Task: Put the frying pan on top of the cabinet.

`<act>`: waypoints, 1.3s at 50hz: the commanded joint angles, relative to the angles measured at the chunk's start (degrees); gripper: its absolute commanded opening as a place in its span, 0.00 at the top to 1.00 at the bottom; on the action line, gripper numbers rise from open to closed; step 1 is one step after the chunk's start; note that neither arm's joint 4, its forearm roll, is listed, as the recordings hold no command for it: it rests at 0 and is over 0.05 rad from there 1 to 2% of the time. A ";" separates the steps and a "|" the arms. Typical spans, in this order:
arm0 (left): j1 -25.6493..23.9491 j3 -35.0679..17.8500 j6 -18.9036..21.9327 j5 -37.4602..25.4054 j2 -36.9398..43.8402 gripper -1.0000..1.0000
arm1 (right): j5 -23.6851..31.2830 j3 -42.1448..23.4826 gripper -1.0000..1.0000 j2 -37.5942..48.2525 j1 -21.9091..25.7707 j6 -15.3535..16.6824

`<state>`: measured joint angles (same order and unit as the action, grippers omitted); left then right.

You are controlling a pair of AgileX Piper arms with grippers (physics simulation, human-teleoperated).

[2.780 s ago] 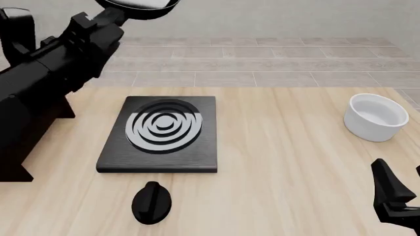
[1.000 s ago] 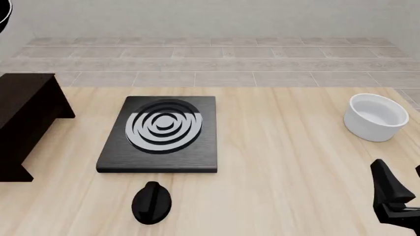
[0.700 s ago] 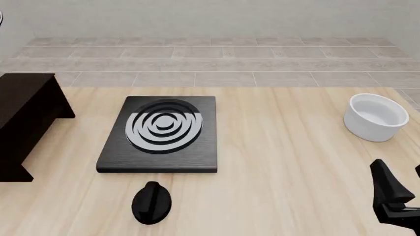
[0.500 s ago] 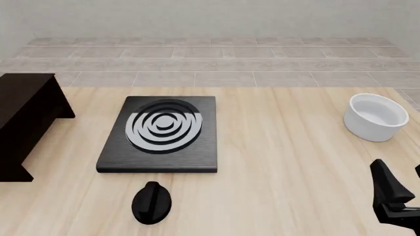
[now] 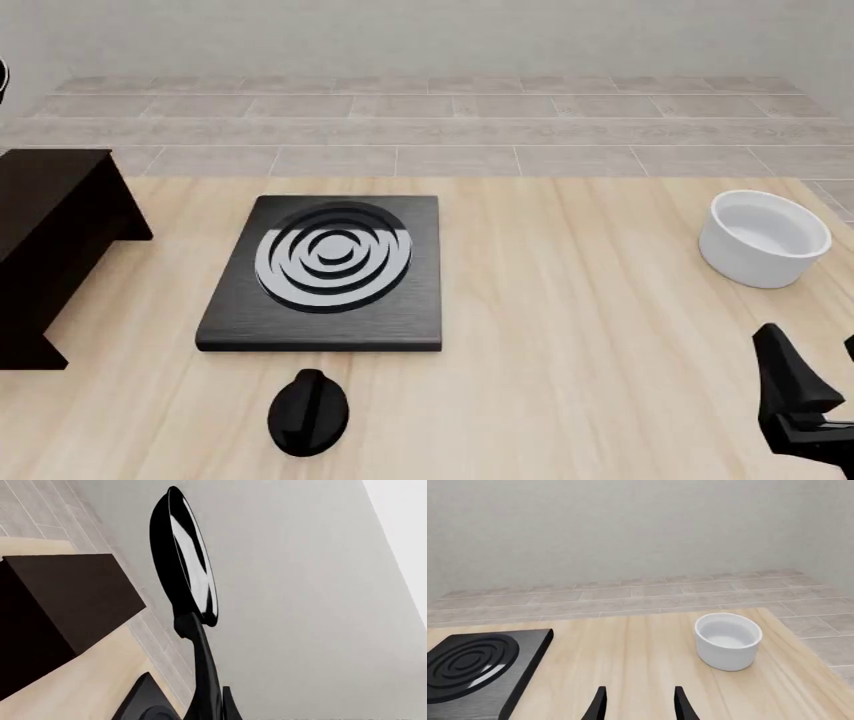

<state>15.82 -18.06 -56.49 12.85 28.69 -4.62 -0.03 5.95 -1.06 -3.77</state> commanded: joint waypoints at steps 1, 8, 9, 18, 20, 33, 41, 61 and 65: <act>-0.57 -0.01 -0.43 2.32 1.03 1.00 | 0.02 0.00 0.00 -0.03 -0.06 -0.11; 0.35 1.52 -1.09 4.01 2.06 1.00 | -0.01 0.00 0.00 0.02 -0.01 -0.05; 0.45 1.56 -1.04 4.21 2.28 1.00 | -0.02 0.00 0.00 0.03 -0.03 -0.09; 2.00 1.45 -0.67 5.10 4.01 1.00 | -0.02 0.00 0.00 0.04 -0.01 -0.09; 2.19 1.92 -1.01 6.17 5.03 1.00 | -0.02 0.00 0.00 0.04 0.00 -0.09; 2.84 2.85 -1.28 9.78 8.87 1.00 | 0.00 0.00 0.00 0.00 -0.06 -0.19; 3.03 3.84 -2.02 12.11 11.72 1.00 | -0.01 0.00 0.00 0.02 -0.06 -0.14; 3.94 4.62 -2.07 16.54 17.13 1.00 | -0.18 0.00 0.00 0.31 0.00 0.05; 4.11 4.97 -2.26 17.68 18.17 1.00 | -0.21 0.00 0.00 0.37 0.02 0.04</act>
<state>19.64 -12.26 -58.55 27.30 45.17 -4.75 -0.03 6.18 -1.08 -3.78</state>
